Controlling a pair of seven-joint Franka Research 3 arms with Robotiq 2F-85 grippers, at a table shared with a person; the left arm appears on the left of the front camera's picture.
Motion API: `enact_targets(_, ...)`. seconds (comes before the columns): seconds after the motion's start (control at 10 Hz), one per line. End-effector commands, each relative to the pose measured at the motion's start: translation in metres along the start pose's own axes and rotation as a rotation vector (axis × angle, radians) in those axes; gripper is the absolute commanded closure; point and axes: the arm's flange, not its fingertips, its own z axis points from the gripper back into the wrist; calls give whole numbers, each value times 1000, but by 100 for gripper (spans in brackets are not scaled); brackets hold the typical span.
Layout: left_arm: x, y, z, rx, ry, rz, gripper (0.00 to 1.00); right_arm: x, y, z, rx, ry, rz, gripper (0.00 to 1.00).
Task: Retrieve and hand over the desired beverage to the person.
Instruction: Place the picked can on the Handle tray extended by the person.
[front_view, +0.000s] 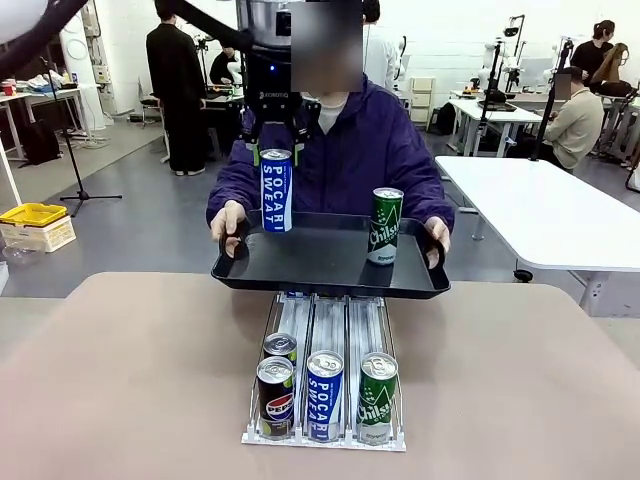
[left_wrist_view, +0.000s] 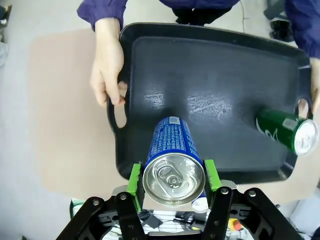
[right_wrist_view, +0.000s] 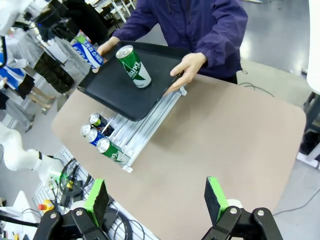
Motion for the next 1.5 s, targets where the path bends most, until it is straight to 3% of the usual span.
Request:
enact_targets(0.0,11,-7,-4,-54,53,8,42,1,-1,-1,30,-18,14,0)
enact_targets(0.6,16,-11,-46,-23,145,-16,42,1,-1,-1,30,-18,14,0)
enact_targets(0.7,15,-13,-45,-27,144,-25,0,1,-1,-1,30,-18,14,0)
enact_targets(1.4,13,-14,-43,-24,159,-60,0,1,-1,-1,30,-18,14,0)
